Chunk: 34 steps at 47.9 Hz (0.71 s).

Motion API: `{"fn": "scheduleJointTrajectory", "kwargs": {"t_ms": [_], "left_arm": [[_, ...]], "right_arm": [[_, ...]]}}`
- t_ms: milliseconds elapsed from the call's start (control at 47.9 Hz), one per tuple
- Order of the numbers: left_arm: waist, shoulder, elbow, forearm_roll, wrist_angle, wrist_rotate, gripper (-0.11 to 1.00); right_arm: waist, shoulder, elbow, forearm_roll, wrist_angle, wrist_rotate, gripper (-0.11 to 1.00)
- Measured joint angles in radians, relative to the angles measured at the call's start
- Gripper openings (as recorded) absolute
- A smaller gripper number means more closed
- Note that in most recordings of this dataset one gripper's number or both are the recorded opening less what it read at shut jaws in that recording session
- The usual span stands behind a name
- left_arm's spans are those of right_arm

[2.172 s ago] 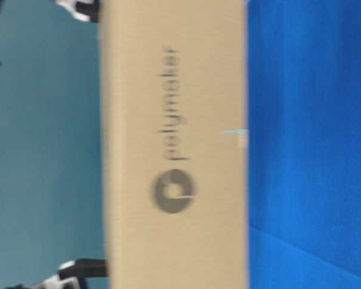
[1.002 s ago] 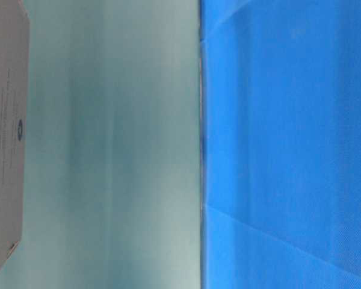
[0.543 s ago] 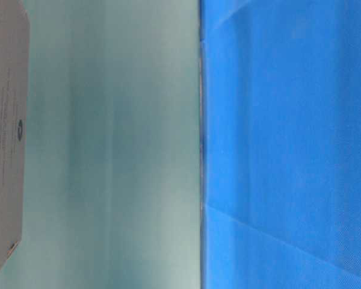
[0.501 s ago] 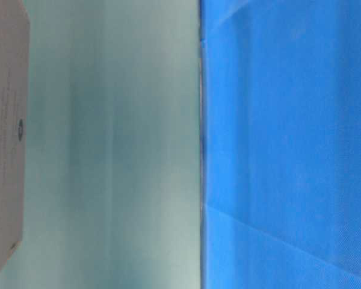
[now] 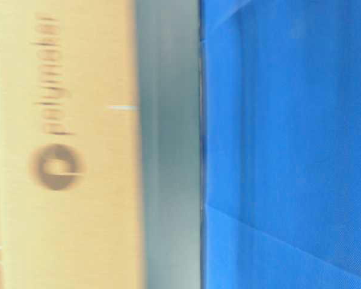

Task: Lift up the cardboard box by clamping it between your arms.
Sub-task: 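Lower both grippers together, setting the box back on the table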

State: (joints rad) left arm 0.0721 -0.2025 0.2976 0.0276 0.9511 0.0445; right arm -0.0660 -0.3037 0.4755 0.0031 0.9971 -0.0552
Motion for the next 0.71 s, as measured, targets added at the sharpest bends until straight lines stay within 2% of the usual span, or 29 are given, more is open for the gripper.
{"fn": "scheduleJointTrajectory", "kwargs": {"t_ms": [376, 710], "left_arm": [[0.002, 0.018, 0.173, 0.002, -0.206, 0.0, 0.84], [0.009, 0.071, 0.276, 0.002, -0.327, 0.0, 0.84]], "right_arm": [[-0.003, 0.084, 0.13, -0.002, -0.207, 0.0, 0.99], [-0.006, 0.173, 0.187, -0.002, -0.351, 0.0, 0.99]]}}
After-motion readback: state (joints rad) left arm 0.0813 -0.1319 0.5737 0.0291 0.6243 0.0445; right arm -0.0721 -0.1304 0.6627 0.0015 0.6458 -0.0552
